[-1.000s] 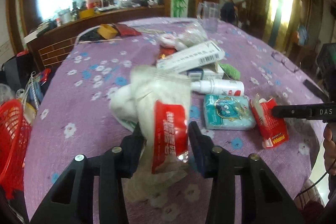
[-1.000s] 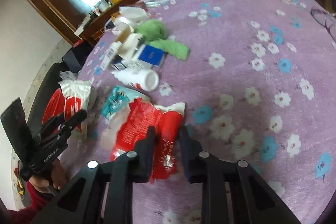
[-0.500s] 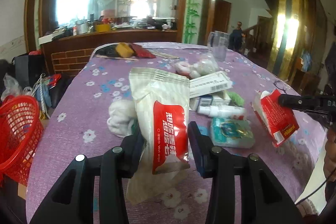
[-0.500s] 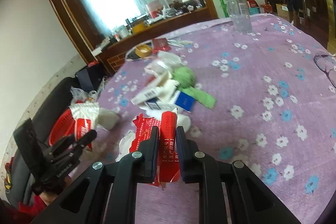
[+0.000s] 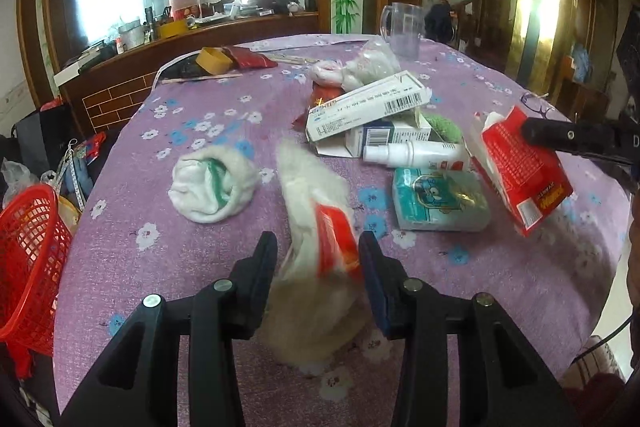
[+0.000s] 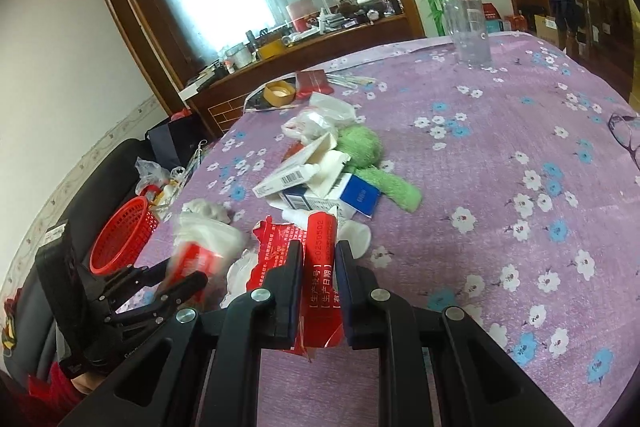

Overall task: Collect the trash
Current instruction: 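Lift the tissue packet and red wrapper off the table with both tools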

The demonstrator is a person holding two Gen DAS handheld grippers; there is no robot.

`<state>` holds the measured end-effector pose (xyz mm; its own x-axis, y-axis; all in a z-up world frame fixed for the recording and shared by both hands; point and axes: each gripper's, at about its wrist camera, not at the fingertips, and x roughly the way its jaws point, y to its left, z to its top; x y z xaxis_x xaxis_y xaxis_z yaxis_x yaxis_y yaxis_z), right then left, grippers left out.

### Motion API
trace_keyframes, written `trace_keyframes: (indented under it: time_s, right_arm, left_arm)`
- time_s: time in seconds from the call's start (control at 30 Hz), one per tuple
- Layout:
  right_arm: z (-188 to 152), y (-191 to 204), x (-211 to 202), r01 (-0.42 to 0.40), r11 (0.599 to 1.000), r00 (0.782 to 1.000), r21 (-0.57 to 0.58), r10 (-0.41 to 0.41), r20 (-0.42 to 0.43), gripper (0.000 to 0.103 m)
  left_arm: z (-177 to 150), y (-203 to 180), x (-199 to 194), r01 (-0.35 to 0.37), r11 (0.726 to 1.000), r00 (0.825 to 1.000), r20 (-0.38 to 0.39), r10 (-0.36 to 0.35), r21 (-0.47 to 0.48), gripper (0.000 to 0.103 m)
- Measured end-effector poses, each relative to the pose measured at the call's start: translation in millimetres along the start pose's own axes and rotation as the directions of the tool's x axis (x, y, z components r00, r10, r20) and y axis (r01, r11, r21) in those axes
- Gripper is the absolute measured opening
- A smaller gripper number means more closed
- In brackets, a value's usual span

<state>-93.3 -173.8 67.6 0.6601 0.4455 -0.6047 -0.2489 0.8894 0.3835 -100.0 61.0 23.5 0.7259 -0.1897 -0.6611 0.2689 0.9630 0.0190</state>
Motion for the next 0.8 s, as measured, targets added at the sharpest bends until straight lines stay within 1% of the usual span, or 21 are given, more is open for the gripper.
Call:
trace_keyframes:
  time_s: [0.1, 0.23, 0.3, 0.33, 0.37, 0.43, 0.5, 0.53, 0.6, 0.63, 0.73, 0.8]
  right_arm:
    - [1, -2, -2, -0.005, 1.0, 1.0, 0.008, 0.005, 0.008, 0.018]
    - [4, 1, -7, -0.005, 1.0, 1.0, -0.001, 0.005, 0.026, 0.018]
    - [3, 2, -7, -0.008, 1.0, 1.0, -0.004, 0.008, 0.025, 0.018]
    - [2, 3, -7, -0.01, 1.0, 1.0, -0.005, 0.01, 0.022, 0.018]
    - [1, 3, -6, -0.011, 1.0, 1.0, -0.006, 0.012, 0.02, 0.018]
    - [-1, 3, -5, -0.016, 1.0, 1.0, -0.003, 0.016, 0.016, 0.018]
    - [-1, 3, -4, -0.018, 1.0, 1.0, 0.0, 0.018, 0.014, 0.018]
    - [-2, 2, -4, -0.018, 1.0, 1.0, 0.002, 0.018, 0.012, 0.018]
    - [-2, 1, -2, -0.019, 1.0, 1.0, 0.007, 0.019, 0.009, 0.018]
    - [-3, 0, -2, -0.02, 1.0, 1.0, 0.01, 0.02, 0.008, 0.018]
    - [-2, -1, -4, -0.019, 1.0, 1.0, 0.01, 0.019, 0.012, 0.018]
    - [-1, -2, -4, -0.014, 1.0, 1.0, 0.012, 0.013, 0.014, 0.018]
  left_arm:
    - [0, 2, -3, 0.004, 1.0, 1.0, 0.015, -0.004, -0.008, 0.029]
    - [1, 3, -2, 0.007, 1.0, 1.0, -0.011, -0.007, -0.018, 0.029]
    - [3, 6, 2, 0.013, 0.999, 0.999, -0.045, -0.016, -0.046, 0.04]
    - [3, 6, 4, 0.016, 0.998, 0.998, -0.055, -0.019, -0.053, 0.051]
    - [4, 7, 6, 0.019, 0.998, 0.998, -0.064, -0.023, -0.061, 0.054]
    - [5, 8, 12, 0.025, 0.997, 0.995, -0.093, -0.031, -0.072, 0.054]
    - [7, 9, 18, 0.047, 0.995, 0.991, -0.12, -0.058, -0.092, 0.055]
    - [8, 8, 21, 0.046, 0.994, 0.99, -0.129, -0.059, -0.1, 0.054]
    - [10, 7, 26, 0.017, 0.995, 0.989, -0.145, -0.031, -0.098, 0.054]
    - [10, 7, 27, 0.01, 0.995, 0.989, -0.148, -0.024, -0.099, 0.047]
    - [9, 7, 26, 0.002, 0.995, 0.99, -0.139, -0.015, -0.096, 0.046]
    - [9, 5, 20, -0.005, 0.997, 0.994, -0.11, -0.004, -0.083, 0.046]
